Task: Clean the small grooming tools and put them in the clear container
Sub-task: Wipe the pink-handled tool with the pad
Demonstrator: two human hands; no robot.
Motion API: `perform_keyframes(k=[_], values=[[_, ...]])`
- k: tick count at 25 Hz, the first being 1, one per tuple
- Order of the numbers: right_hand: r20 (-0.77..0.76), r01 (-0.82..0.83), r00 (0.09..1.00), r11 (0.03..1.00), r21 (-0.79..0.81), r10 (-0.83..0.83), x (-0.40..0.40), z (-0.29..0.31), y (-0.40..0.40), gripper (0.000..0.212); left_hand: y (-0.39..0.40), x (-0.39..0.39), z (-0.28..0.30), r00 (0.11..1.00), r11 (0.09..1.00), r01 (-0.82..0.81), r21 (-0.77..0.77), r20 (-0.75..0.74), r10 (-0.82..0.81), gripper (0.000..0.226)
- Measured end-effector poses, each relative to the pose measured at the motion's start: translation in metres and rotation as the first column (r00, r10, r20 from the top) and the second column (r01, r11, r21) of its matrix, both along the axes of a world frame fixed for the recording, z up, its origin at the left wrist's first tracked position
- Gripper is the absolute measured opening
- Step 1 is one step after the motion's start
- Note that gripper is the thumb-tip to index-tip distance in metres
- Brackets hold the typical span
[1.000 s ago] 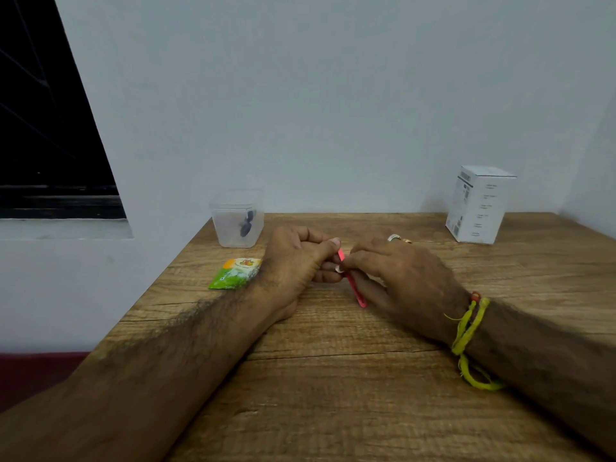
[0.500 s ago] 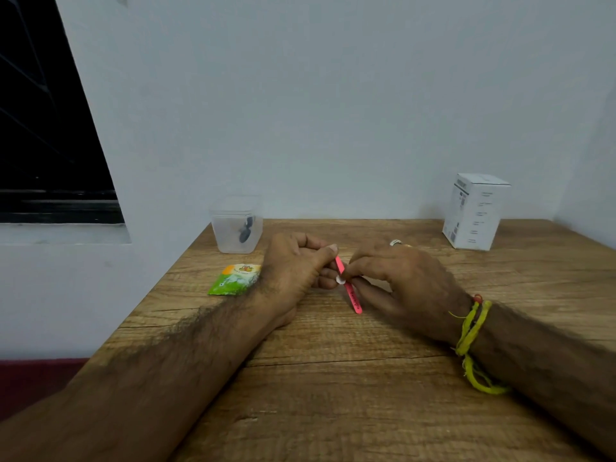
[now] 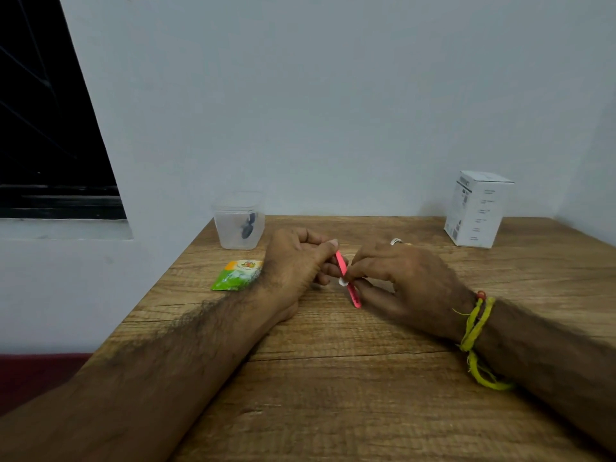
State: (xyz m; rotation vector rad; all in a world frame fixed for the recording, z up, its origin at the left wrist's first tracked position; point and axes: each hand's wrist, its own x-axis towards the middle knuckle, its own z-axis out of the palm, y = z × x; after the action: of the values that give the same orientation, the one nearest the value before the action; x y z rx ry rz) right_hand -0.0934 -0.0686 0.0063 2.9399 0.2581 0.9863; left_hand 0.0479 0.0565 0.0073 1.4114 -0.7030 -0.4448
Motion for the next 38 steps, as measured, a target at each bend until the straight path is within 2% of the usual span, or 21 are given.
perform_keyframes(k=[6, 15, 31, 38], values=[[-0.073, -0.045, 0.996, 0.996, 0.077, 0.051, -0.002, 0.005, -0.005, 0.013, 0.000, 0.000, 0.000, 1.000, 1.000, 0.009, -0.010, 0.002, -0.009, 0.011], [-0.094, -0.024, 0.995, 0.999, 0.033, 0.027, -0.004, 0.006, -0.005, 0.012, 0.002, 0.003, 0.001, 1.000, 1.000, -0.004, -0.002, -0.001, 0.004, 0.013], [-0.225, -0.075, 0.970, 0.994, 0.077, 0.090, -0.005, 0.009, 0.003, 0.016, 0.000, 0.004, 0.001, 0.999, 0.999, -0.029, -0.021, -0.020, 0.029, 0.014], [-0.258, -0.040, 0.964, 0.995, 0.093, 0.063, -0.005, 0.012, 0.003, 0.016, 0.000, 0.005, 0.001, 1.000, 1.000, -0.019, -0.021, -0.014, 0.018, 0.016]])
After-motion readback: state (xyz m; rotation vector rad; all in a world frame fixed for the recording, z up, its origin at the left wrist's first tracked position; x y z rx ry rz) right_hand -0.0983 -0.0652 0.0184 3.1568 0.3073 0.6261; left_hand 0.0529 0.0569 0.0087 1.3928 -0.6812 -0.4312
